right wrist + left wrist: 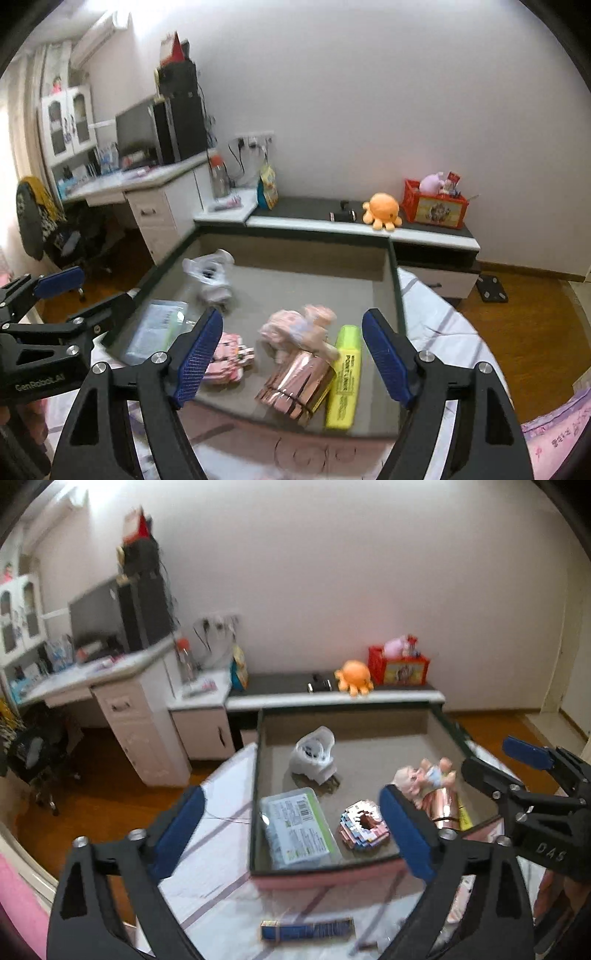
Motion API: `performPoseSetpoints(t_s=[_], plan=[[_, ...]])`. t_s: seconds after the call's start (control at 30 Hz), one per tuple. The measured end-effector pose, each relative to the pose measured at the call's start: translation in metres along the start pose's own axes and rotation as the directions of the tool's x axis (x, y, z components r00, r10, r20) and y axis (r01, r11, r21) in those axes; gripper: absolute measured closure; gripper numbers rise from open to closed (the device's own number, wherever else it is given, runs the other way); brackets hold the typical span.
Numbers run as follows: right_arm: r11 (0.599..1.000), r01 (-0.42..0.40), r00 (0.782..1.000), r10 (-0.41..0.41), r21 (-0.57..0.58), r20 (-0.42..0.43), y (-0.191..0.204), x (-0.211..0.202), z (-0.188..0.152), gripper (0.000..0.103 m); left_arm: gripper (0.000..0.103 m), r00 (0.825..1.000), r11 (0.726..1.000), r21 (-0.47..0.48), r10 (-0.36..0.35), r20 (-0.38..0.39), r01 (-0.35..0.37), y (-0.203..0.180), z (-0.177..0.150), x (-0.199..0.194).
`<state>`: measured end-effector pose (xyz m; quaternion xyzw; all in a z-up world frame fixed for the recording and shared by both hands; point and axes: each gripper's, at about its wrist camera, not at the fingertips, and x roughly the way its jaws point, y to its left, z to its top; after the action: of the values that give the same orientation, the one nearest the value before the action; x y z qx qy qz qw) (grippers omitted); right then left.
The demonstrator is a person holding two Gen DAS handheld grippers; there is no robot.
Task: Organize rigid objects
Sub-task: 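Lower the plug adapter and doll into the pink box and release both, then withdraw both tools from the pink box back over the bed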
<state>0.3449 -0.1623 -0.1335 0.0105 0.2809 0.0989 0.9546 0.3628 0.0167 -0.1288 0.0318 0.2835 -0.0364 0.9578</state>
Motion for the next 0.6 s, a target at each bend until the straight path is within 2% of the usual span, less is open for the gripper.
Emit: performPoseSetpoints(t_s=[0.13, 0.23, 0.27, 0.43, 0.6], plan=[[1.0, -0.009, 0.995, 0.009, -0.002, 0.097, 0.008, -0.059, -0.005, 0.021, 0.0, 0.992, 1.0, -0.002, 0.031, 0.12, -0.031, -0.003, -0.006, -0.061], [1.0, 0.013, 0.984, -0.01, -0.015, 0.179, 0.017, -0.109, -0.014, 0.012, 0.0, 0.978, 0.999, -0.017, 0.051, 0.204, -0.049, -0.007, -0.017, -0.108], [1.0, 0.013, 0.98, -0.01, -0.014, 0.197, 0.019, -0.118, -0.014, 0.012, 0.0, 0.973, 0.998, -0.028, 0.055, 0.226, -0.051, -0.007, -0.02, -0.12], [1.0, 0.015, 0.96, -0.015, 0.004, 0.279, 0.026, -0.179, -0.033, 0.011, 0.0, 0.95, 0.998, -0.056, 0.057, 0.306, -0.042, -0.011, -0.044, -0.181], [1.0, -0.007, 0.951, 0.001, 0.018, 0.31, 0.033, -0.217, -0.055, 0.011, 0.0, 0.936, 0.998, -0.045, 0.056, 0.349, -0.043, -0.021, -0.065, -0.22]])
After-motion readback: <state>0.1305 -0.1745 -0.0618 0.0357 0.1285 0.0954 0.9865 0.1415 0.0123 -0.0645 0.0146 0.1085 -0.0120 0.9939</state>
